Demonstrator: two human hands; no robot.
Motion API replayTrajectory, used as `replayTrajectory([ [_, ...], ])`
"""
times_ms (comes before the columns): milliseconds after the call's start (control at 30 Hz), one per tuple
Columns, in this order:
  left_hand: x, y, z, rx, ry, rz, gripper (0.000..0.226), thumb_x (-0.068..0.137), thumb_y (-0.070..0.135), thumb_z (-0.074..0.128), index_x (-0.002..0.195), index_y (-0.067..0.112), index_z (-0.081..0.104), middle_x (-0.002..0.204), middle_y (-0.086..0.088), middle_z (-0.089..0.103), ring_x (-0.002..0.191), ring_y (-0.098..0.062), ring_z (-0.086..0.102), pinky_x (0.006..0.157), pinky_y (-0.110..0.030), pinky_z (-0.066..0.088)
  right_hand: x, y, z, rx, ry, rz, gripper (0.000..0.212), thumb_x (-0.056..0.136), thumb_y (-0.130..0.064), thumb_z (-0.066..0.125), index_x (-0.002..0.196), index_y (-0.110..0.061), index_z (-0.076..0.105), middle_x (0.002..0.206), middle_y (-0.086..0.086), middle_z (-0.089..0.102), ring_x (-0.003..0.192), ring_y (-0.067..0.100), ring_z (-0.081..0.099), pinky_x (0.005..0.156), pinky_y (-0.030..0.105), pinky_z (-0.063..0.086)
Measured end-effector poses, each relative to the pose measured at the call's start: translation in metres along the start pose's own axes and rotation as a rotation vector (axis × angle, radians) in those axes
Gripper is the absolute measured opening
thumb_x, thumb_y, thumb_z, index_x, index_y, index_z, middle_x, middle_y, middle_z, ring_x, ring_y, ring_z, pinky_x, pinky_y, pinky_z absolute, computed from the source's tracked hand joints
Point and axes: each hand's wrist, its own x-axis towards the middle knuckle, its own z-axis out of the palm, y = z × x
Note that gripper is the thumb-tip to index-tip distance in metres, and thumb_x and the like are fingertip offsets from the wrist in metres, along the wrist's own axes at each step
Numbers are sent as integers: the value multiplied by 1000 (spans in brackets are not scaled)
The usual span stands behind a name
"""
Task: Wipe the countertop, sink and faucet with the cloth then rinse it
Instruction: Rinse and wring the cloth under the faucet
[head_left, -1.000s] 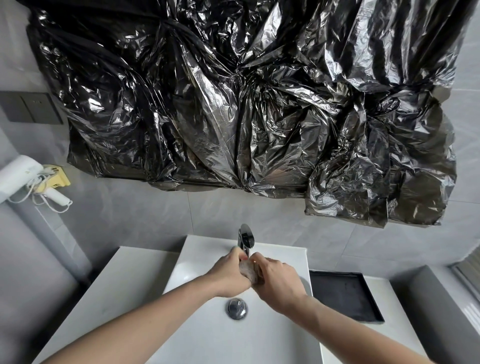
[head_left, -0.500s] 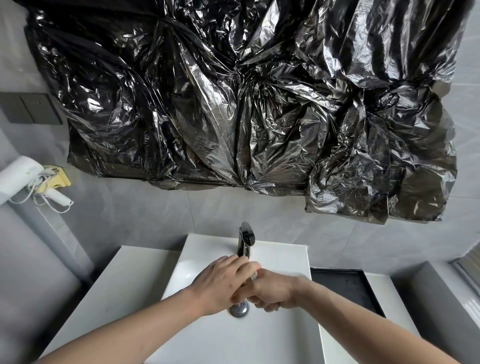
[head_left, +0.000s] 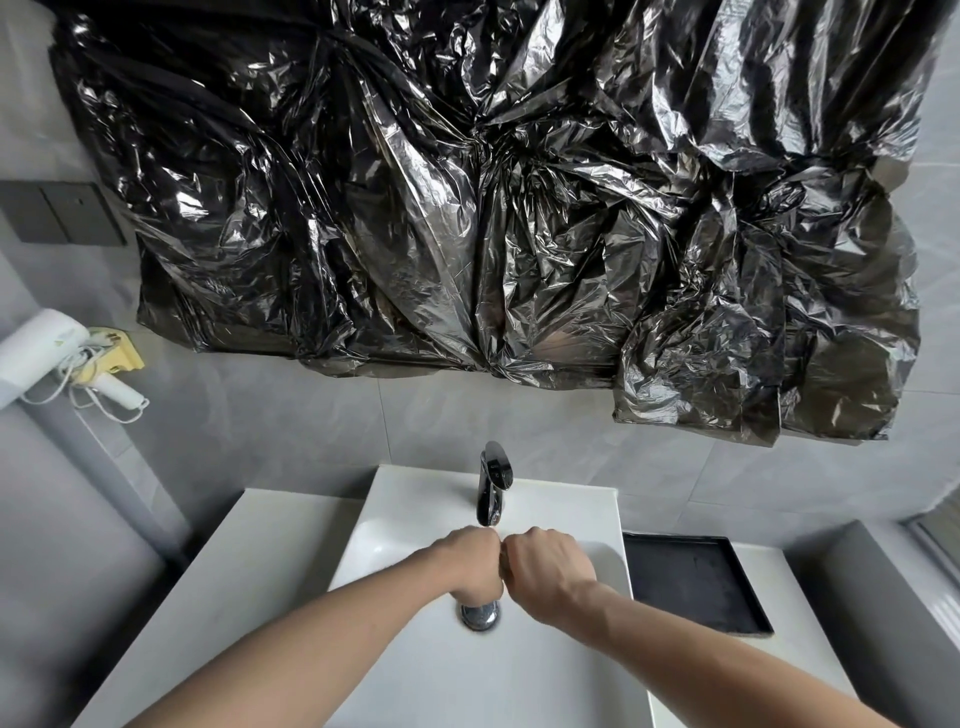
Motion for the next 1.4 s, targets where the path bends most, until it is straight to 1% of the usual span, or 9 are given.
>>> replayTrajectory([
  [100, 10, -4, 7, -53, -79, 17, 12, 63, 14, 38, 72, 15, 47, 83, -23, 64, 61, -27, 43, 51, -33, 35, -1, 3, 4, -45, 15, -39, 20, 96, -17, 43, 80, -25, 53, 104, 18, 75, 79, 44, 52, 68, 38, 35],
  [300, -9, -3, 2, -224, -14, 36, 3, 68, 14, 46, 70, 14, 43, 72, -1, 51, 64, -23, 42, 50, -30, 31, -4, 8, 9, 123, 32, -9, 17, 91, -24, 47, 81, -28, 60, 101, 8, 76, 82, 40, 55, 71, 35, 37],
  [433, -33, -11, 1, -182, 329, 192, 38, 79, 25, 55, 116, 28, 48, 118, 4, 64, 97, -26, 60, 72, -35, 49, -1, 18, 1, 445, -122, 179, 24, 89, -31, 60, 71, -18, 51, 80, 5, 65, 77, 30, 56, 63, 33, 37],
  [633, -41, -36, 24, 190, 663, 656, 79, 92, 25, 55, 161, 34, 17, 169, 11, 20, 149, -12, 29, 119, -26, 30, -13, 26, -23, 1131, -541, 248, 38, 93, -21, 59, 62, -25, 37, 53, -5, 31, 42, 10, 21, 41, 23, 15],
  [767, -33, -35, 24, 187, 715, 678, 62, 81, 31, 59, 141, 28, 45, 126, 7, 57, 107, -14, 56, 91, -22, 44, -18, 10, -31, 1230, -834, 84, 37, 94, -16, 51, 65, -28, 31, 51, -12, 26, 41, 5, 14, 44, 23, 5],
  [867, -31, -27, 9, 157, 710, 555, 28, 77, 27, 60, 99, 27, 42, 90, 3, 63, 81, -26, 62, 67, -32, 39, -18, -4, -25, 1156, -734, 166, 40, 83, -15, 61, 58, -28, 32, 49, -9, 29, 41, 9, 18, 41, 22, 10],
  [1100, -24, 3, -11, 344, 337, 173, 14, 78, 7, 55, 76, 21, 53, 87, -12, 66, 83, -38, 62, 67, -35, 39, -9, -9, -8, 317, -198, 145, 20, 82, -14, 56, 67, -19, 42, 78, 2, 57, 72, 28, 55, 69, 37, 53],
  [1233, -16, 7, -4, 169, 162, 64, 8, 75, 12, 51, 68, 17, 53, 72, -4, 51, 75, -34, 54, 62, -33, 41, -12, 0, 2, 97, -92, 48, 19, 88, -6, 49, 77, -21, 48, 110, 17, 71, 91, 41, 58, 73, 34, 40],
  [1400, -9, 10, 10, -137, -4, -19, 4, 65, 21, 45, 65, 17, 43, 68, -2, 50, 65, -25, 44, 51, -30, 31, -11, 11, 17, 28, -24, 4, 35, 85, -1, 47, 96, -27, 67, 99, 15, 70, 85, 41, 50, 71, 35, 35],
])
